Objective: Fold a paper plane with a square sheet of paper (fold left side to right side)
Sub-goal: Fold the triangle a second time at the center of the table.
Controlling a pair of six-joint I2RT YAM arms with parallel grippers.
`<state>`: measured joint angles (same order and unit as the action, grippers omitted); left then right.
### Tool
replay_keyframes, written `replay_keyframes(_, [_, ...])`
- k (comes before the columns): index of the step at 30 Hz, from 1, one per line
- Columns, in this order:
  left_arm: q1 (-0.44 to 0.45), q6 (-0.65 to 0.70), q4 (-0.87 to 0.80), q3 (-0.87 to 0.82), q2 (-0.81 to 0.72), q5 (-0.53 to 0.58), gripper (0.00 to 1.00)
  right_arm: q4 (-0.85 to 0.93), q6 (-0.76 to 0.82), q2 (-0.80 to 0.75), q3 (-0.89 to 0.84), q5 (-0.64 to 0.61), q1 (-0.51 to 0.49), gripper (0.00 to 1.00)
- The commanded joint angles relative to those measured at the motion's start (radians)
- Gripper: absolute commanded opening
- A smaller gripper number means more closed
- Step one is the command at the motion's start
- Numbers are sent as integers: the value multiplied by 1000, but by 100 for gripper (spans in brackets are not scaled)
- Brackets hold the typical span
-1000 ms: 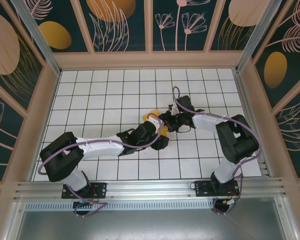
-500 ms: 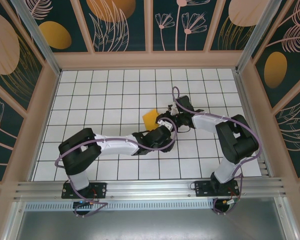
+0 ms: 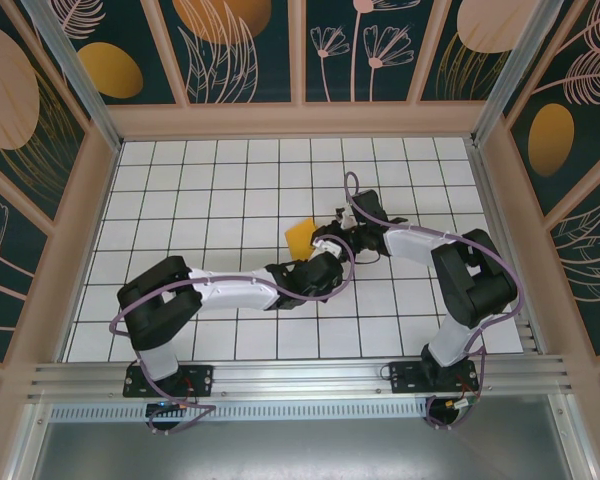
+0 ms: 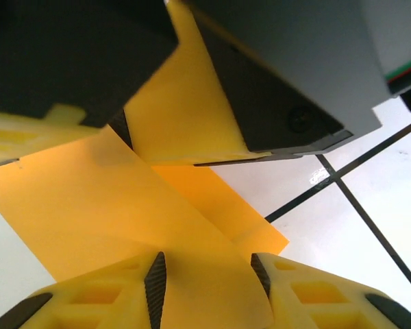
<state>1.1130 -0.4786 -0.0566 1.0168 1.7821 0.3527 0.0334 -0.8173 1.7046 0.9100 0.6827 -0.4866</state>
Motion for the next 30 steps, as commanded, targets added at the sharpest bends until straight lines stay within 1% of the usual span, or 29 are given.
replay_keyframes(1, [0, 2, -13, -1, -35, 16, 35, 20, 20, 13, 32, 9, -12, 42])
replay_keyframes(4, [1, -1, -11, -6, -42, 16, 29, 31, 29, 16, 35, 2, -13, 42])
replay_keyframes(8, [0, -2, -11, -8, -51, 17, 24, 39, 37, 20, 38, -2, -13, 42])
replay_keyframes(12, [0, -8, -47, -9, -41, 52, 15, 42, 43, 21, 39, -6, -14, 42])
replay_keyframes(18, [1, -8, -25, -34, -61, 24, 5, 30, 50, 10, 44, -8, -12, 43])
replay_keyframes(21, [-2, -8, -13, -38, -62, 0, 3, 13, 55, -6, 46, -10, -11, 45])
replay_keyframes(23, [-4, -8, -4, -38, -62, -13, 2, 6, 56, -23, 50, -20, -6, 47])
replay_keyframes(25, [-11, -15, 9, -38, -76, -35, 1, -1, 60, -51, 46, -36, 3, 52])
replay_keyframes(26, [-18, -18, 20, -67, -95, -51, 1, -6, 61, -65, 42, -44, 8, 55])
replay_keyframes(30, [-57, -45, 86, -118, -136, -141, 0, -32, 54, -146, 1, -70, 47, 67])
